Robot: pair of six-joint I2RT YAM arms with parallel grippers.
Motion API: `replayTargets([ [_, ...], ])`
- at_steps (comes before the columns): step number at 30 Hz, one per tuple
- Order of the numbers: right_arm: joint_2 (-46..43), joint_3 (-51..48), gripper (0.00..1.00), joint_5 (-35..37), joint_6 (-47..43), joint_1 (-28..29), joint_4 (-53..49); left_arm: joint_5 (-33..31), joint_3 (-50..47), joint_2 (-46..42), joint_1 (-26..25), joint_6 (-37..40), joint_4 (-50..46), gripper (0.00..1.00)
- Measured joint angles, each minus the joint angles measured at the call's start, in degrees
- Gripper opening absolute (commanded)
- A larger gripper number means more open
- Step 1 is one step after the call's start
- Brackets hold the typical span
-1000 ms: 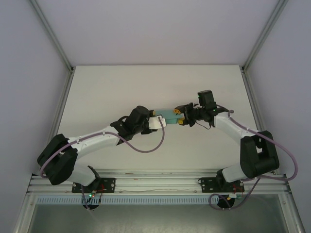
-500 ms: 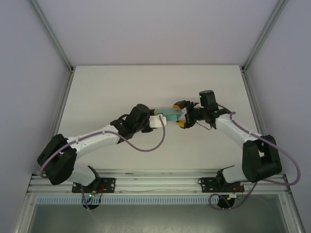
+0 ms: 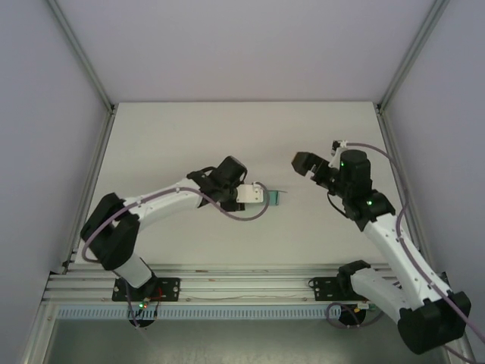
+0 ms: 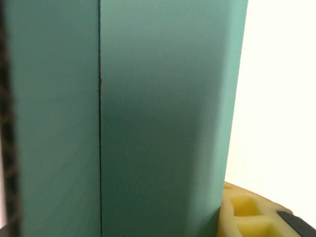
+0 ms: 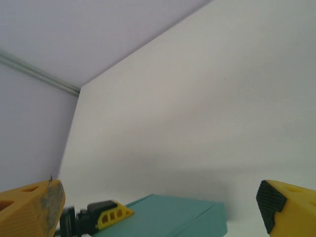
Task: Assemble paper box
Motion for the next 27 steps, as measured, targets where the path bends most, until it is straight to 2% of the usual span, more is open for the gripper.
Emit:
replayTargets([
  [6, 2.10, -1.18, 0.89, -5.25, -11.98, 0.02, -1.36, 5.44, 10.56, 7.21, 1.55, 0.13, -9.25, 0.46],
  [11, 7.93, -1.14, 0.76, -10.12, -18.99, 0.04, -4.09, 7.26, 19.08, 13.27, 2.54, 0.15, -16.74, 0.45],
  [16, 12.66, -1.14, 0.69, -13.68, -22.84, 0.44, -4.68, 9.20, 30.16, 20.96, 3.02, 0.13, -25.66, 0.43],
  [20, 14.34, -1.01, 0.63, -14.27, -25.66, 0.66, -4.70, 10.80, 36.04, 24.81, 3.37, 0.15, -29.97, 0.43],
  [27, 15.56, -0.17, 0.63, -10.64, -30.01, 0.66, -4.92, 11.21, 35.89, 24.74, 3.39, 0.63, -30.14, 0.43],
])
